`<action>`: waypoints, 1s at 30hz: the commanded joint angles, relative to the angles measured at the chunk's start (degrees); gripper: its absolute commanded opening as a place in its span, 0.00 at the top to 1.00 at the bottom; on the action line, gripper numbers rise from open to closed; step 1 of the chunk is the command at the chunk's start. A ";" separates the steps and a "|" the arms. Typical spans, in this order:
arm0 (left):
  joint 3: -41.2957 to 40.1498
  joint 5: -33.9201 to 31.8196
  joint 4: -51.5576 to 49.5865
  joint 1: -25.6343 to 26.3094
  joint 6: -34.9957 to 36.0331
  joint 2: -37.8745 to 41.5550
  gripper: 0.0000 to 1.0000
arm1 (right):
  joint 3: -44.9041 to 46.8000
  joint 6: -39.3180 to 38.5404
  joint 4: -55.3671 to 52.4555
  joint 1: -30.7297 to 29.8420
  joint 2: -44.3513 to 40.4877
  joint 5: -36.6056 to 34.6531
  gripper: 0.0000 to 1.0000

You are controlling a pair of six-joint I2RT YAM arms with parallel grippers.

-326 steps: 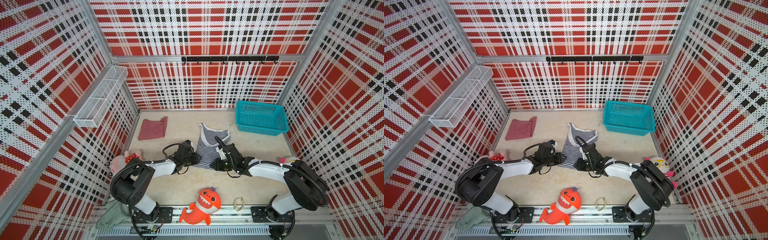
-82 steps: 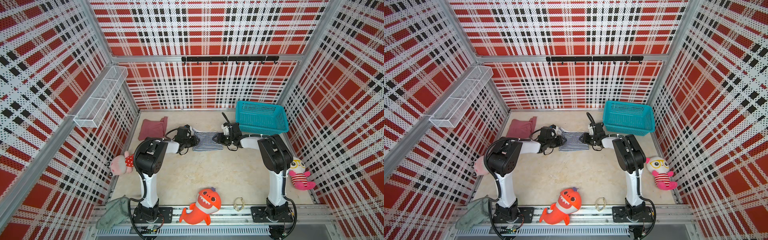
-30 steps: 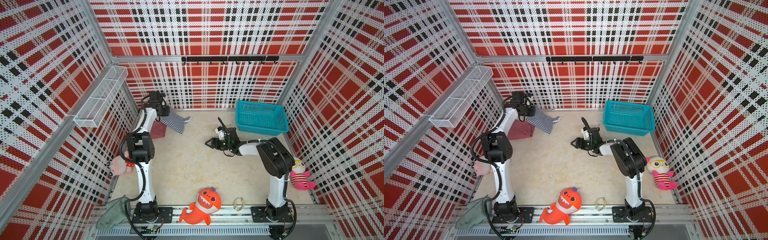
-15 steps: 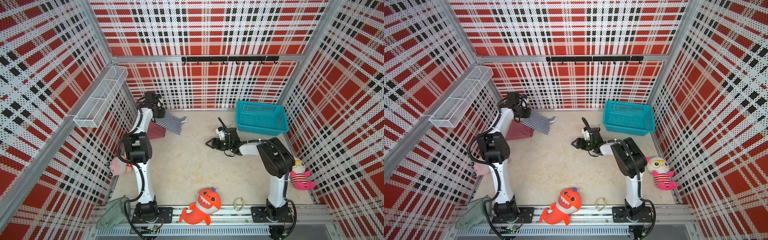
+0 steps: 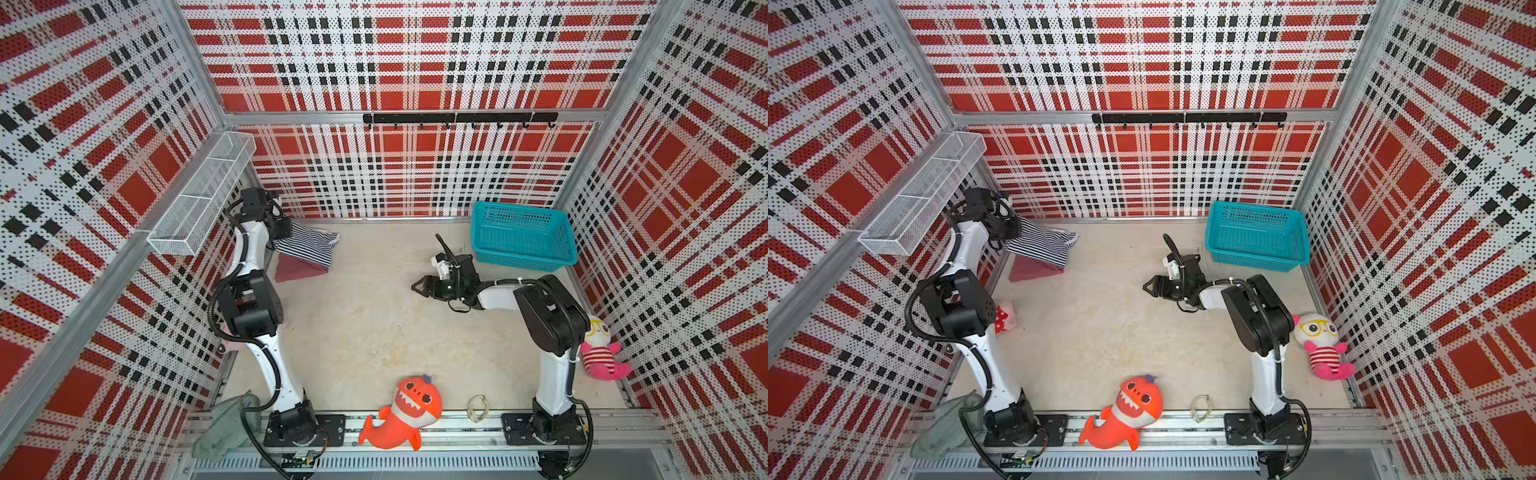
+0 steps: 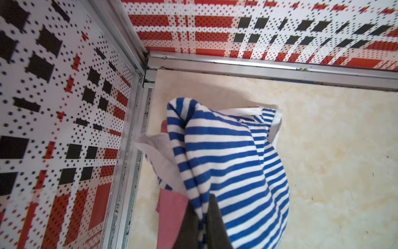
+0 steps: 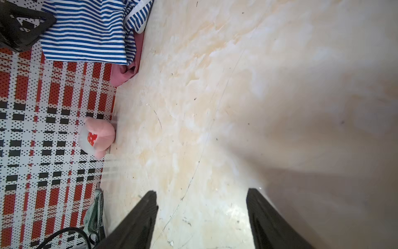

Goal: Fold and stack tank tops
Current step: Place the tank top on the tank top, then reset both arms

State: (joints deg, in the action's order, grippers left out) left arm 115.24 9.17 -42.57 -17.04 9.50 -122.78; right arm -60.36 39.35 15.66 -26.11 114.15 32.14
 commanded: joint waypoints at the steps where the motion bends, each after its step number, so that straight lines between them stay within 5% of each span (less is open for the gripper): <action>1: -1.68 -2.51 2.15 -0.45 0.14 -2.29 1.00 | 0.86 -1.65 -1.07 0.59 -1.58 -0.52 0.31; 3: -2.96 -6.55 2.81 -0.42 -0.65 -3.34 0.95 | 1.92 -1.73 -0.92 0.89 -2.57 -0.55 0.31; 4: -3.34 -8.72 2.90 -0.63 -0.87 -3.96 0.78 | 2.61 -1.87 -1.13 1.18 -3.21 -0.59 0.31; 7: -3.33 -13.57 2.84 -1.44 -2.44 -4.47 0.07 | 5.28 -3.58 -2.22 1.88 -7.18 -2.57 0.30; 8: -3.11 -14.49 2.85 -1.63 -2.93 -3.89 0.02 | 6.21 -4.71 -3.23 2.25 -9.03 -4.14 0.29; 11: -3.36 -19.07 4.87 -1.50 -4.48 0.48 0.02 | 9.68 -10.90 -8.15 2.73 -16.98 -12.94 0.23; 14: -4.87 -23.31 8.84 0.11 -5.37 6.85 0.02 | 13.91 -16.04 -11.65 2.81 -26.51 -24.70 0.02; 18: -11.60 -27.70 16.21 6.42 -8.07 16.18 0.02 | 17.93 -20.37 -16.80 3.99 -36.46 -40.01 0.00; 25: -48.73 -34.95 42.70 18.94 -14.66 32.82 0.02 | 26.53 -22.62 -18.52 8.47 -47.17 -59.78 0.00; 30: -69.08 -36.26 58.81 21.10 -14.16 37.73 0.02 | 37.93 -30.43 0.25 9.39 -49.42 -67.21 0.00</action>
State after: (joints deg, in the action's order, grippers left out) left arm 52.49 -23.27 4.60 4.47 -3.38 -85.78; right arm -26.70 14.98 4.69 -17.30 65.49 -26.76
